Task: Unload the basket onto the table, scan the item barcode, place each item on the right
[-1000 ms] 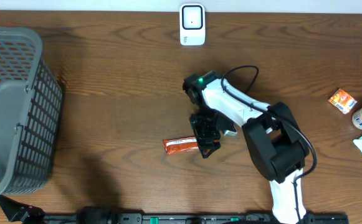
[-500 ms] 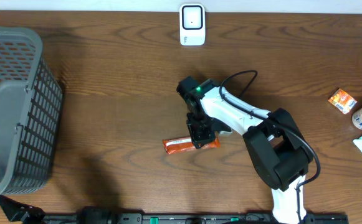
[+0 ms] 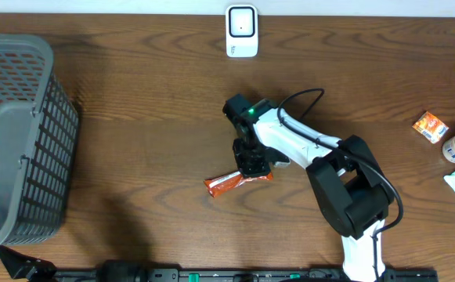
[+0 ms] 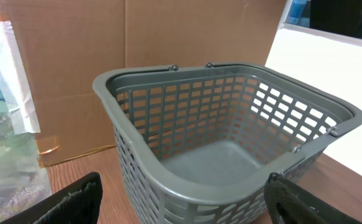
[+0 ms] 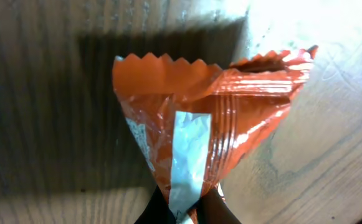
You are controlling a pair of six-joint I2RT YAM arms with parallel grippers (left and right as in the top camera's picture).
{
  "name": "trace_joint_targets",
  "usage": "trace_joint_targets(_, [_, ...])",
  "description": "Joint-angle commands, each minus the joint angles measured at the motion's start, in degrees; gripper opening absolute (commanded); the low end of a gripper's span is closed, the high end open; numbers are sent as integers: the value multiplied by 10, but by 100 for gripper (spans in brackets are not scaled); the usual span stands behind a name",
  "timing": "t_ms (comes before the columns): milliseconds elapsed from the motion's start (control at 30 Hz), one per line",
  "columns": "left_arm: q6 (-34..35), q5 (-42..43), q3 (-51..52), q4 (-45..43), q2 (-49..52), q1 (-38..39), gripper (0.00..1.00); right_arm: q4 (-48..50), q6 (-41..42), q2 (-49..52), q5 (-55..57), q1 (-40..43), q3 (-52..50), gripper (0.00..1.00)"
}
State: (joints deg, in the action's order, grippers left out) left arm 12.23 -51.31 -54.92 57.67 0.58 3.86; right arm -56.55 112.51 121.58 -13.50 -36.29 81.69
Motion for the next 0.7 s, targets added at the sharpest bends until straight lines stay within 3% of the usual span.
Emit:
trace_joint_targets(0, [6,-1,4,-1,-4,1,84,18,-91,83,103,15,-35,1])
trace_joint_targets(233, [6,-1,4,-1,-4,1,83,50,-238,-37,206,23,25,1])
trace_joint_targets(300, [6,-1,4,-1,-4,1,83,87,-327,-83,244,23,30,1])
trace_joint_targets(367, [6,-1,4,-1,-4,1,83,158,-495,-150,253,17,30,1])
trace_joint_targets(500, [6,-1,4,-1,-4,1,83,235,-653,-194,240,3,30,1])
trace_joint_targets(667, [6,-1,4,-2,-4,1,83,231,-688,-204,235,1,30,1])
